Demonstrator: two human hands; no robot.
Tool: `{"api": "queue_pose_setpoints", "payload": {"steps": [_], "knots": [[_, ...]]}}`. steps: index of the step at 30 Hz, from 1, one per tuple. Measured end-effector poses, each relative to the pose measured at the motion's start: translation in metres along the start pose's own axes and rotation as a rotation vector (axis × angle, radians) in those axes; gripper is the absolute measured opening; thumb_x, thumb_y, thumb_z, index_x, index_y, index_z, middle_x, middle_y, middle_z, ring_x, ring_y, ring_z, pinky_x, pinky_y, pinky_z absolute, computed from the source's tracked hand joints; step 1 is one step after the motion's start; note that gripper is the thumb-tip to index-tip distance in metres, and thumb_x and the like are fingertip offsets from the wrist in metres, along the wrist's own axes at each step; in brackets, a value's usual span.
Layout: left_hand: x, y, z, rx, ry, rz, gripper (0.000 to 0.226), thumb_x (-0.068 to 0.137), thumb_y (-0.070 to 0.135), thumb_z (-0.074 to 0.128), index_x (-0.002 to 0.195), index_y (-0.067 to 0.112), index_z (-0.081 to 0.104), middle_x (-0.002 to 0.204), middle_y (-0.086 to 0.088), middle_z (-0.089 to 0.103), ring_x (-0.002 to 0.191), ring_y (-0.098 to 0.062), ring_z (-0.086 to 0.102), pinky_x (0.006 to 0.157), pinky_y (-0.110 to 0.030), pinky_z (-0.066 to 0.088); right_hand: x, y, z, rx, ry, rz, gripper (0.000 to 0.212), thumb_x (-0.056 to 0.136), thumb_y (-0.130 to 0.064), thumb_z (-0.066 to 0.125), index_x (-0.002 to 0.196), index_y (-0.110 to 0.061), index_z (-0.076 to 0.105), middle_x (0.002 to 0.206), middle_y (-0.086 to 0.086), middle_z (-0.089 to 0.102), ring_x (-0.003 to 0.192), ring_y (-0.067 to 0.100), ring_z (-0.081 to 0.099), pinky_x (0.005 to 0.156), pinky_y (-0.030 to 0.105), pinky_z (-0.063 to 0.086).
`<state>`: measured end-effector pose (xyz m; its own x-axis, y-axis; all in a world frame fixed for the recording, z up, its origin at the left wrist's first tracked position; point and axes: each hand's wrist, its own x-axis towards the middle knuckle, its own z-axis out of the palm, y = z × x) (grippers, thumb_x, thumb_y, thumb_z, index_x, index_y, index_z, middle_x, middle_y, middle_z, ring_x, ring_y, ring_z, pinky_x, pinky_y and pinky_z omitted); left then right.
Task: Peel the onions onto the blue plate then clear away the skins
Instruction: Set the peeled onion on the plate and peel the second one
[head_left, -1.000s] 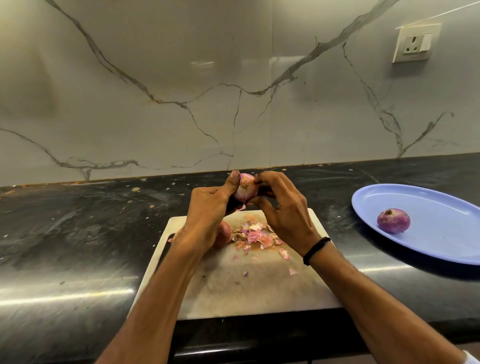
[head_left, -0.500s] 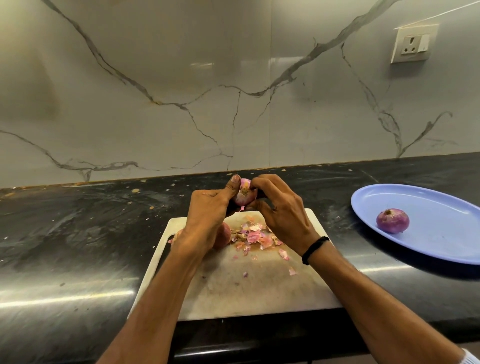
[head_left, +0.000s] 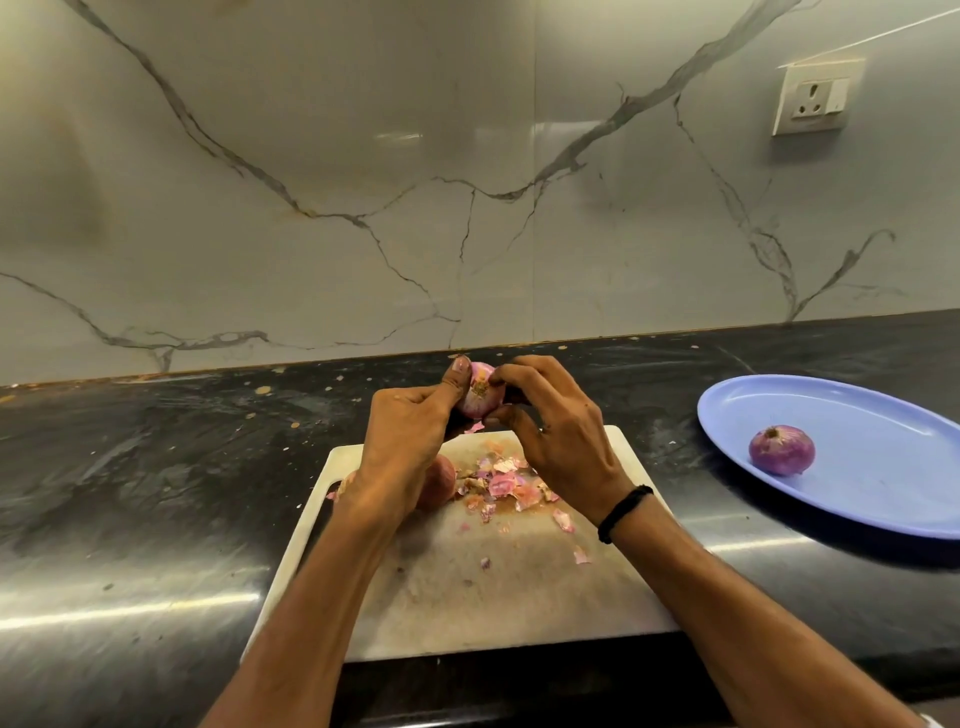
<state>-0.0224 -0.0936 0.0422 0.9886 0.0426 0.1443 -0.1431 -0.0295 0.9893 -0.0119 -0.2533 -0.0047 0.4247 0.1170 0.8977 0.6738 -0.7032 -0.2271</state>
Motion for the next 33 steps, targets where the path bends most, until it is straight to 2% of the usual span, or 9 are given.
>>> {"api": "queue_pose_setpoints", "payload": {"steps": [4,7,10,14,18,24,28,31,33], "knots": [[-0.0010,-0.0012,0.0018,0.060,-0.002,0.016,0.050,0.073,0.054,0.062,0.099,0.013,0.077,0.090,-0.004,0.077,0.084,-0.014,0.074,0.078,-0.021,0.057,-0.0009,0.0039,-0.0014,-0.060,-0.049,-0.039,0.024,0.092,0.000,0.066,0.114,-0.007,0.061,0.113,0.014,0.059,0.097,0.012,0.057,0.090,-0.001,0.040],[-0.0003,-0.0012,0.0028,0.012,0.012,-0.009,0.042,0.076,0.051,0.065,0.091,0.014,0.077,0.086,-0.005,0.077,0.084,-0.015,0.075,0.083,-0.026,0.058,-0.0013,0.0040,-0.0025,-0.069,-0.057,-0.068,0.012,0.095,-0.010,0.058,0.104,-0.004,0.063,0.108,0.013,0.060,0.092,0.012,0.058,0.086,0.000,0.042],[0.0000,0.0011,0.0022,-0.038,0.010,-0.024,0.038,0.075,0.050,0.066,0.087,0.015,0.077,0.084,-0.006,0.078,0.082,-0.015,0.075,0.081,-0.026,0.058,-0.0019,0.0019,-0.0008,-0.027,-0.035,-0.029,0.007,0.094,-0.003,0.061,0.101,-0.002,0.064,0.104,0.012,0.061,0.089,0.012,0.058,0.083,0.004,0.047],[-0.0003,0.0034,0.0003,-0.115,0.025,-0.035,0.030,0.082,0.041,0.067,0.083,0.012,0.076,0.076,-0.005,0.077,0.074,-0.013,0.075,0.066,-0.019,0.057,0.0008,-0.0026,0.0006,0.040,0.022,0.039,0.013,0.092,0.003,0.065,0.105,0.000,0.065,0.102,0.011,0.064,0.092,0.010,0.059,0.085,0.007,0.047],[0.0002,0.0013,0.0002,-0.052,-0.003,-0.015,0.041,0.075,0.046,0.066,0.092,0.010,0.076,0.086,-0.008,0.077,0.082,-0.015,0.075,0.075,-0.023,0.058,0.0013,-0.0030,-0.0023,0.048,0.058,0.057,0.022,0.093,-0.001,0.064,0.115,-0.002,0.065,0.111,0.012,0.062,0.102,0.008,0.056,0.092,0.007,0.045],[-0.0021,0.0002,0.0001,0.023,-0.033,0.042,0.043,0.074,0.048,0.065,0.095,0.012,0.077,0.082,0.000,0.078,0.079,-0.010,0.075,0.071,-0.017,0.057,0.0003,-0.0001,-0.0030,0.003,0.105,0.011,0.014,0.090,0.001,0.065,0.103,0.001,0.071,0.099,0.014,0.065,0.093,0.006,0.054,0.088,0.005,0.044],[-0.0010,-0.0015,0.0024,0.068,-0.054,0.013,0.045,0.076,0.047,0.067,0.100,0.011,0.077,0.089,-0.003,0.078,0.086,-0.015,0.075,0.086,-0.031,0.059,0.0002,-0.0003,-0.0026,-0.039,0.067,-0.014,0.017,0.094,0.000,0.055,0.104,0.003,0.068,0.097,0.015,0.063,0.088,0.013,0.056,0.084,0.009,0.046],[-0.0020,-0.0016,0.0051,0.016,-0.054,-0.036,0.047,0.074,0.045,0.067,0.101,0.008,0.077,0.092,-0.007,0.077,0.091,-0.019,0.074,0.092,-0.037,0.058,0.0005,-0.0028,0.0003,-0.087,0.009,-0.007,0.026,0.091,-0.006,0.041,0.102,0.001,0.064,0.094,0.013,0.061,0.083,0.013,0.054,0.079,0.014,0.046],[-0.0016,-0.0003,0.0070,-0.053,-0.039,-0.084,0.044,0.078,0.042,0.067,0.098,0.004,0.076,0.090,-0.009,0.077,0.091,-0.022,0.074,0.092,-0.038,0.058,-0.0001,-0.0044,0.0018,-0.086,0.000,0.034,0.024,0.089,-0.002,0.041,0.099,0.000,0.062,0.093,0.013,0.060,0.083,0.010,0.050,0.076,0.014,0.045]]}}
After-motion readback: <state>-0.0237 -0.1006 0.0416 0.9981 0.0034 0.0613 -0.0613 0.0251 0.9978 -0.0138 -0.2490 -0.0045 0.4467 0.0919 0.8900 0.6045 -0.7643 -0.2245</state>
